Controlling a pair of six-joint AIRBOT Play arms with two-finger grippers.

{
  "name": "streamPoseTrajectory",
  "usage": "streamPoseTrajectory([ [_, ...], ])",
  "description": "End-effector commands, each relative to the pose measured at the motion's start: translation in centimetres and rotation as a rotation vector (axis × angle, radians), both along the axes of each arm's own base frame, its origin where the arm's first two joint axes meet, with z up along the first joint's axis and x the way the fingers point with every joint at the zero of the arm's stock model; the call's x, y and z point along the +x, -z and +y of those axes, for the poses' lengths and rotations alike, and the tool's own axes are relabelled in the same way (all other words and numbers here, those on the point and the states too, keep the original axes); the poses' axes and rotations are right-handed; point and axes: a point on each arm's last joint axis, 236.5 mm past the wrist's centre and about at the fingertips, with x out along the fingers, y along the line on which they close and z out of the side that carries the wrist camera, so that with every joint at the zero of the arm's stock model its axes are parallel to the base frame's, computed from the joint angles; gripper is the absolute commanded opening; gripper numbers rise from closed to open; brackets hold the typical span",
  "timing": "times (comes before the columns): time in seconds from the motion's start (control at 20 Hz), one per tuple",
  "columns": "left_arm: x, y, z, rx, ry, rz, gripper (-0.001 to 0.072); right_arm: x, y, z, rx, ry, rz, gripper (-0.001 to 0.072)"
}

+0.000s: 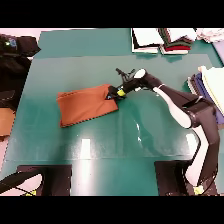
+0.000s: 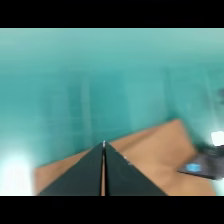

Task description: Fold the shirts.

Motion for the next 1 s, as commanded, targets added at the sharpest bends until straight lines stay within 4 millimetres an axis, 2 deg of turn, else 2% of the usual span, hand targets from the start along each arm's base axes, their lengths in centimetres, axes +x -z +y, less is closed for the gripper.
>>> streamPoseTrajectory([
  [0.0,-0.7,-0.2,-3.6,-0.003,0.087,-0.012,0.0024,2.1,-2.5,3.0,0.026,-0.027,-0.124,0.0021],
  [0.05,-1.0,-0.4,-4.9,-0.005,0.115,-0.019,0.0024,3.5,-3.9,1.8,0.003,-0.025,-0.180,0.0021],
  [0.1,-1.4,-0.4,-6.2,-0.005,0.146,-0.020,0.0024,5.2,-5.7,-0.3,-0.030,-0.004,-0.230,0.0021],
  [0.2,-2.3,-0.4,-8.7,-0.006,0.203,-0.021,0.0024,8.5,-9.3,-6.8,-0.121,0.062,-0.321,0.0021],
  [0.25,-2.8,-0.4,-9.8,-0.006,0.228,-0.021,0.0024,9.9,-11.2,-10.6,-0.165,0.103,-0.359,0.0021],
  [0.35,-3.6,-0.6,-11.9,-0.009,0.276,-0.029,0.0024,11.8,-14.7,-19.9,-0.266,0.219,-0.410,0.0021],
  [0.4,-4.0,-0.7,-12.9,-0.013,0.297,-0.038,0.0024,12.2,-16.2,-25.2,-0.330,0.294,-0.424,0.0020],
  [0.5,-4.6,-1.1,-14.4,-0.020,0.329,-0.055,0.0024,11.9,-19.0,-34.8,-0.424,0.439,-0.444,0.0021],
  [0.65,-5.3,-1.8,-16.6,-0.041,0.367,-0.084,0.0024,10.3,-22.4,-47.5,-0.488,0.685,-0.467,0.0021],
  [0.7,-5.6,-1.9,-17.2,-0.044,0.380,-0.089,0.0024,9.5,-23.0,-50.9,-0.496,0.756,-0.467,0.0021],
  [0.75,-5.9,-2.0,-17.8,-0.047,0.393,-0.092,0.0025,8.7,-23.3,-53.9,-0.495,0.819,-0.460,0.0021],
  [0.85,-6.5,-2.2,-18.7,-0.065,0.404,-0.091,0.0024,7.5,-23.3,-58.1,-0.484,0.913,-0.447,0.0020],
  [0.95,-6.8,-2.2,-19.2,-0.067,0.416,-0.091,0.0024,7.0,-23.7,-60.7,-0.467,0.983,-0.459,0.0021],
])
